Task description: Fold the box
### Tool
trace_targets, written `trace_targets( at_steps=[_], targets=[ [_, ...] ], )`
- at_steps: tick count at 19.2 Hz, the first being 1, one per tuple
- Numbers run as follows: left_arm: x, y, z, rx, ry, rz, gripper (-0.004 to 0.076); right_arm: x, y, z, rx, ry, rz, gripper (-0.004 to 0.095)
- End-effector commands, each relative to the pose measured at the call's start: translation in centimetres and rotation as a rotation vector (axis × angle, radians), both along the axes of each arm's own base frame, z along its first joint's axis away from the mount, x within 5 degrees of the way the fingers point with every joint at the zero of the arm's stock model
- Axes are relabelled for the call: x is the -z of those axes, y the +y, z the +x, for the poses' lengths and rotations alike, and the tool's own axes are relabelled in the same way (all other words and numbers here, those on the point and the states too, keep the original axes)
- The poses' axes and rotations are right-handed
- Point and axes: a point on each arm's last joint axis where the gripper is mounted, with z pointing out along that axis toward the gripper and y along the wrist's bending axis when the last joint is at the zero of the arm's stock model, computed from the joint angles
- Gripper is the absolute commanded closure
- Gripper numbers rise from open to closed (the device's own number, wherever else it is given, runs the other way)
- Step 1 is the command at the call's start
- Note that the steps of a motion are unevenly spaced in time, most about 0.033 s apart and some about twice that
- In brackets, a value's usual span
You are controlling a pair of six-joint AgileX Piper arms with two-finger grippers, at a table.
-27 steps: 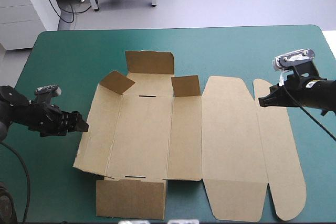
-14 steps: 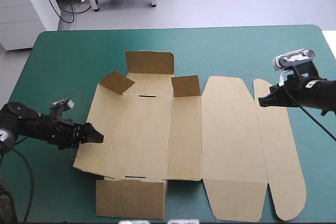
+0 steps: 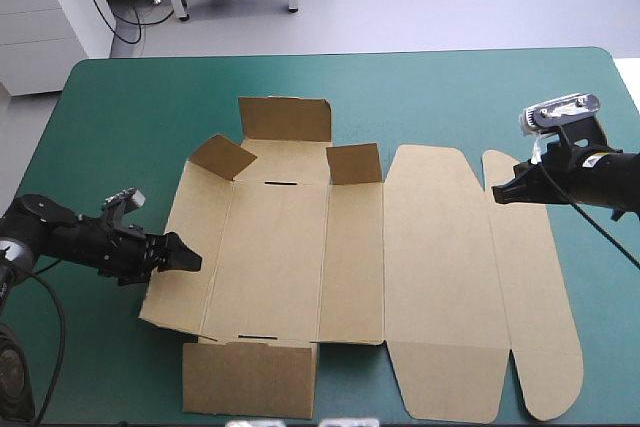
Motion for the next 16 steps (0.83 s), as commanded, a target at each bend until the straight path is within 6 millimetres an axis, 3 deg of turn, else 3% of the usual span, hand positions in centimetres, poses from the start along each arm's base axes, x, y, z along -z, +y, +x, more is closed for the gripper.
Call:
trace_targets(
  at_steps=[1, 4, 6, 8, 11, 16],
  targets=[
    [-0.8, -0.4, 0.2, -0.007, -0.014, -0.051, 0.0157, -1.6, -0.1, -0.3, 0.018, -0.092, 0.014, 0.0930],
    [-0.6, -0.4, 0.3, -0.010, 0.003, -0.058, 0.0163, -1.6, -0.1, -0.3, 0.019, -0.094, 0.014, 0.0930],
    [-0.4, -0.5, 0.3, -0.012, 0.030, -0.070, 0.0250, -1.6, -0.1, -0.3, 0.019, -0.095, 0.014, 0.0929],
    [0.0, -0.4, 0.5, -0.014, 0.048, -0.080, 0.0493, -1.6, -0.1, -0.3, 0.019, -0.095, 0.014, 0.0930],
    [0.4, -0.5, 0.8, -0.031, 0.060, -0.103, 0.0735, -1.6, -0.1, -0.3, 0.019, -0.095, 0.014, 0.0930],
    [0.7, -0.5, 1.1, 0.009, 0.020, -0.089, 0.0731, -1.8, -0.1, -0.2, 0.026, -0.115, 0.013, 0.0930]
  ],
)
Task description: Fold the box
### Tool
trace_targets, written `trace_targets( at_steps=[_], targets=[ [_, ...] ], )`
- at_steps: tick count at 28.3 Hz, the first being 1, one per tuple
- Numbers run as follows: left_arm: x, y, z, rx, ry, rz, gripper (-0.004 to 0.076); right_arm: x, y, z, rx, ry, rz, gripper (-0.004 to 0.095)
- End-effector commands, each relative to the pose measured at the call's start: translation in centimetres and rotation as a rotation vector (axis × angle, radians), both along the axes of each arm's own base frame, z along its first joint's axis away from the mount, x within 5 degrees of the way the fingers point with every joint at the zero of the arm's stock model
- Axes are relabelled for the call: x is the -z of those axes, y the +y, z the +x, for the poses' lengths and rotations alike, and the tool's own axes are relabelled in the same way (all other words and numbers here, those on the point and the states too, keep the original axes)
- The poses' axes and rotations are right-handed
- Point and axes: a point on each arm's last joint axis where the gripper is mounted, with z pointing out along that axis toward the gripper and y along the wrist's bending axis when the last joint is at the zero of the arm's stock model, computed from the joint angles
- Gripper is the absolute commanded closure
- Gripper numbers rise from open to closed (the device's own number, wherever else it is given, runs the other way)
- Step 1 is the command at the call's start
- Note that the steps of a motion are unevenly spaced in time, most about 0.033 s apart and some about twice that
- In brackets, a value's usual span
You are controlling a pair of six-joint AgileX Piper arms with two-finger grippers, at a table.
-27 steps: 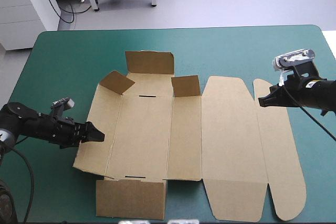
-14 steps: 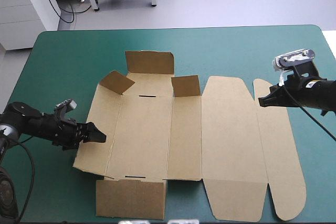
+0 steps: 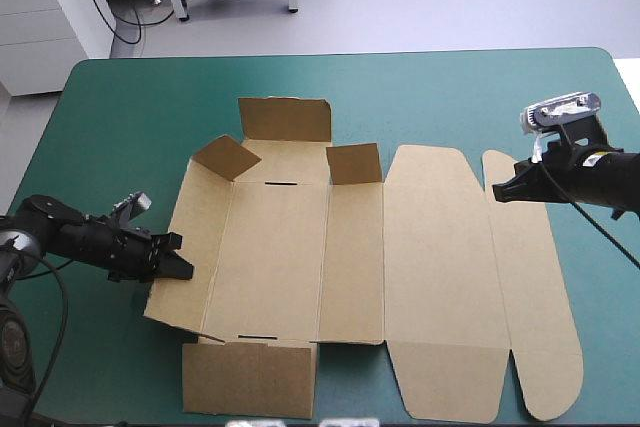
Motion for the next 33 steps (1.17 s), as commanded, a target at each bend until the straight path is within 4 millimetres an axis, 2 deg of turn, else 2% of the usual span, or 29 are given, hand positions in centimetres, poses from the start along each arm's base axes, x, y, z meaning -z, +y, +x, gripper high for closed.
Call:
trace_targets(
  at_steps=[1, 6, 10, 16, 23, 26, 33],
  targets=[
    [-1.2, -0.6, 0.5, 0.019, -0.088, -0.005, 0.0731, -1.7, -0.1, -0.3, 0.022, -0.104, 0.013, 0.0930],
    [-2.7, -1.9, 1.9, 0.095, -0.177, 0.039, 0.0731, -1.9, -0.1, -0.4, 0.022, -0.111, 0.013, 0.0930],
    [-4.7, -2.7, 3.3, 0.184, -0.237, 0.158, 0.0731, -2.2, -0.1, -0.7, 0.022, -0.124, 0.011, 0.0930],
    [-9.1, -4.0, 5.2, 0.310, -0.366, 0.354, 0.0731, -3.2, 0.0, -1.7, 0.028, -0.182, 0.008, 0.0930],
    [-15.1, -7.2, 6.9, 0.445, -0.660, 0.530, 0.0731, -3.4, 0.1, -2.3, 0.023, -0.186, 0.007, 0.0930],
    [-17.0, -8.3, 7.2, 0.479, -0.777, 0.598, 0.0731, -3.4, 0.1, -2.4, 0.021, -0.176, 0.009, 0.0930],
    [-19.0, -11.6, 7.6, 0.578, -1.016, 0.786, 0.0731, -3.4, 0.1, -2.4, 0.020, -0.175, 0.011, 0.0930]
  ],
)
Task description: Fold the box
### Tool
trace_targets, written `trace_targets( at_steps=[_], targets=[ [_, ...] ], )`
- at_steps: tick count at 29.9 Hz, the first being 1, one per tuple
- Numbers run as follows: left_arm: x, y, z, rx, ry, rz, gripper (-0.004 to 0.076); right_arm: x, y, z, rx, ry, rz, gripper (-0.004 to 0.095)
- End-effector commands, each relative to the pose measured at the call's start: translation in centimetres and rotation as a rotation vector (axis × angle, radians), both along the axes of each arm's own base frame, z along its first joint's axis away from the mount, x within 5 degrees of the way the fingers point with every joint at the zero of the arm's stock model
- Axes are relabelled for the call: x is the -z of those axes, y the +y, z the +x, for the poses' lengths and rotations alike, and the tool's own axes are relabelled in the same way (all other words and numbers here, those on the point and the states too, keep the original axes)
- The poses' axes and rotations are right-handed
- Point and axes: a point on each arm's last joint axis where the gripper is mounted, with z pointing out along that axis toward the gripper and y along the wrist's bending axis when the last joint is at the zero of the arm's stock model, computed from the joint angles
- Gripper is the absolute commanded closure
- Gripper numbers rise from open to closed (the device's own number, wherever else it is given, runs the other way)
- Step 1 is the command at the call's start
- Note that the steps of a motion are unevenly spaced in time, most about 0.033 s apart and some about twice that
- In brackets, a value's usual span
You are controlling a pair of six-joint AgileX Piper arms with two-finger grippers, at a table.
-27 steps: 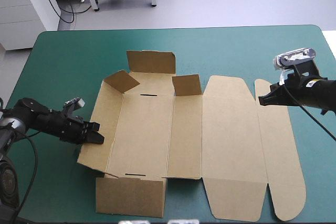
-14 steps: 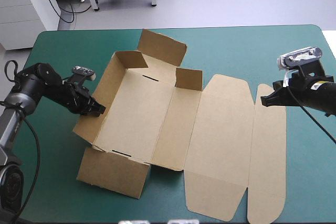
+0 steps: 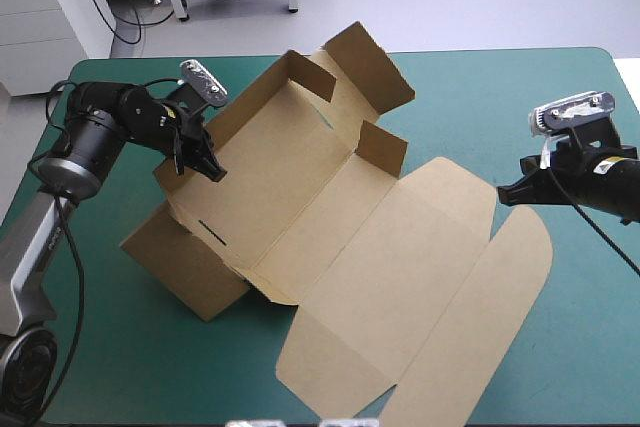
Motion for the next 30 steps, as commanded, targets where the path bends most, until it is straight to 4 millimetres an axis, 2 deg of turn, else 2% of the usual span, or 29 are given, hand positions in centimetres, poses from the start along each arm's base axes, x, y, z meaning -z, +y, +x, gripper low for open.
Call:
trace_targets(
  at_steps=[1, 7, 12, 17, 25, 30],
  targets=[
    [-3.5, -1.8, -0.3, 0.061, -0.258, 0.032, 0.0731, -1.7, 0.0, -0.4, 0.016, -0.092, 0.022, 0.0930],
    [-3.9, -5.4, 0.0, 0.193, -0.453, 0.133, 0.0731, -2.0, 0.0, -1.0, 0.019, -0.107, 0.026, 0.0930],
    [-3.7, -8.4, -0.2, 0.323, -0.569, 0.190, 0.0732, -3.1, 0.1, -2.6, 0.021, -0.164, 0.014, 0.0930],
    [-4.0, -10.4, -1.0, 0.441, -0.644, 0.201, 0.0731, -3.6, 0.2, -3.5, 0.021, -0.195, 0.009, 0.0930],
    [-2.0, -10.9, -1.7, 0.594, -0.650, 0.273, 0.0732, -3.7, 0.2, -3.7, 0.032, -0.192, 0.020, 0.0930],
    [-0.9, -10.2, -3.4, 0.627, -0.755, 0.262, 0.0732, -3.7, 0.2, -3.7, 0.033, -0.194, 0.020, 0.0930]
  ],
)
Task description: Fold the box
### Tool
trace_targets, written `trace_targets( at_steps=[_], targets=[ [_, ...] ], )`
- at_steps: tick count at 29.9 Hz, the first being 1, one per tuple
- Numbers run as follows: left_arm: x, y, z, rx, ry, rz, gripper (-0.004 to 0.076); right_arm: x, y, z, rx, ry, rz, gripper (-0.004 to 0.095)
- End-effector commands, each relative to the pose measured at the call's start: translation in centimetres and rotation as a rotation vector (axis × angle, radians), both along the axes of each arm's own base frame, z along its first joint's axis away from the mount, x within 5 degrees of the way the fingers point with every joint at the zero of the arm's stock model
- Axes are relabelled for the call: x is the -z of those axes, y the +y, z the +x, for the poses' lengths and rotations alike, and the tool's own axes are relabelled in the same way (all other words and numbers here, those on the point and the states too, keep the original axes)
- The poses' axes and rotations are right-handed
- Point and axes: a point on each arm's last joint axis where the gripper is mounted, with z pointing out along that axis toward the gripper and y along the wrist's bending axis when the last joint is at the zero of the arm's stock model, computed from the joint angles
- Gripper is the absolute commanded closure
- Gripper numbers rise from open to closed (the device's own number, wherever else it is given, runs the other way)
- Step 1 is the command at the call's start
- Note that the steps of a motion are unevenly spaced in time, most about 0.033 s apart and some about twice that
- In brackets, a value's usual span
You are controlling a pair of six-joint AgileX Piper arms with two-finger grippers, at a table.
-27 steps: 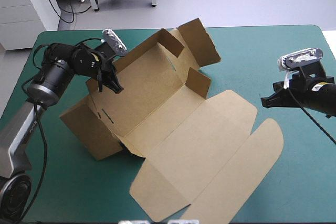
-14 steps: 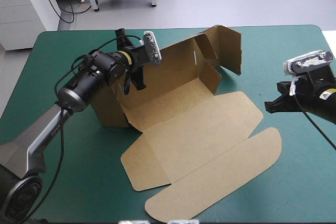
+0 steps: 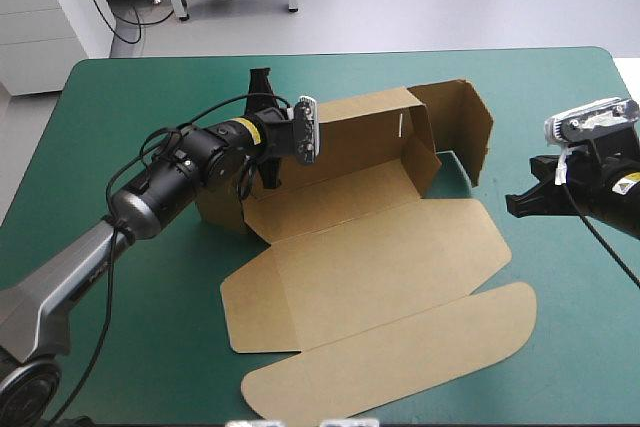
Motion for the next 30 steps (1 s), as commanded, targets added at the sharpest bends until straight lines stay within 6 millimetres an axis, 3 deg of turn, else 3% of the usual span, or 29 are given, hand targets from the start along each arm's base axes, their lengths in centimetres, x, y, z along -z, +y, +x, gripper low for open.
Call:
trace_targets(
  at_steps=[1, 8, 13, 26, 30],
  targets=[
    [-1.9, 0.8, -2.0, 0.040, -0.127, -0.081, 0.0732, -1.5, -0.1, -0.3, 0.020, -0.092, 0.010, 0.0930],
    [-1.9, 1.9, -4.7, 0.091, -0.205, -0.083, 0.0732, -1.5, -0.1, -0.3, 0.022, -0.091, 0.014, 0.0929],
    [-2.1, 1.4, -5.8, 0.148, -0.235, -0.068, 0.0732, -1.5, -0.1, -0.3, 0.023, -0.090, 0.016, 0.0930],
    [0.6, 0.2, -3.9, 0.146, -0.173, -0.030, 0.0732, -1.5, -0.1, -0.3, 0.031, -0.085, 0.029, 0.0930],
    [0.7, 0.0, -3.6, 0.140, -0.200, -0.050, 0.0732, -1.5, -0.1, -0.3, 0.029, -0.082, 0.031, 0.0930]
  ],
)
